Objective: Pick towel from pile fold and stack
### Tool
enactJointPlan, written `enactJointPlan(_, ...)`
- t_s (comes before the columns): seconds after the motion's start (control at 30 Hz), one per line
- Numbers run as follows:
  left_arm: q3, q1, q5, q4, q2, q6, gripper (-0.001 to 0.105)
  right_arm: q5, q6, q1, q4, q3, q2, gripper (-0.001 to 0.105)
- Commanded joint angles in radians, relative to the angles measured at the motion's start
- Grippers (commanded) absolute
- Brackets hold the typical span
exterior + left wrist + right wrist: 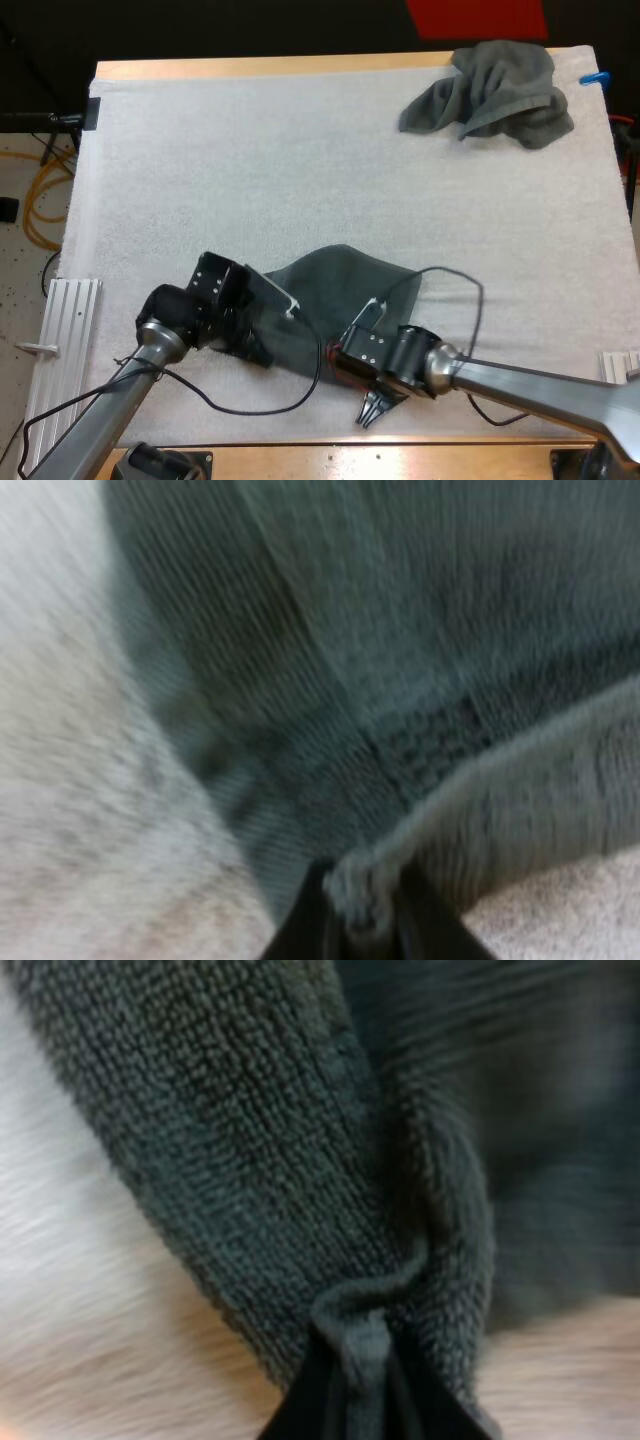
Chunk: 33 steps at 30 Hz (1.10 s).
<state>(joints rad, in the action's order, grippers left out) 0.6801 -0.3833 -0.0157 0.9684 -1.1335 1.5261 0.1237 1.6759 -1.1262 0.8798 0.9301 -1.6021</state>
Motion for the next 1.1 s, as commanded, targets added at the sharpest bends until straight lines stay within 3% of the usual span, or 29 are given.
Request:
enactJointPlan(0.0, 0.034, -0.004, 0.016, -0.001, 0.027, 0.009, 0.000, 0.096, -0.005, 0.010, 0.012, -0.002, 0.050, 0.000)
enactJointPlan(0.2, 0.214, -0.004, -0.048, 0.004, 0.116, 0.021, 0.000, 0.286, -0.016, 0.111, 0.046, 0.065, 0.273, 0.000)
enactJointPlan(0.47, 0.427, -0.004, -0.095, 0.007, 0.178, 0.034, 0.000, 0.257, 0.012, 0.257, 0.047, 0.259, 0.476, 0.000)
enactJointPlan(0.53, 0.450, -0.004, -0.096, 0.007, 0.192, 0.059, 0.000, 0.254, 0.012, 0.257, 0.062, 0.289, 0.496, 0.000)
enactJointPlan(0.7, 0.464, -0.006, -0.189, 0.020, 0.259, 0.128, 0.000, 0.172, -0.009, 0.247, 0.165, 0.366, 0.520, 0.000)
enactJointPlan(0.93, 0.464, -0.006, -0.210, 0.195, 0.360, 0.189, 0.000, 0.038, -0.092, 0.231, 0.403, 0.453, 0.539, 0.000)
enactJointPlan(1.07, 0.464, -0.006, -0.270, 0.285, 0.417, 0.230, 0.000, -0.095, -0.185, 0.191, 0.479, 0.456, 0.568, 0.000)
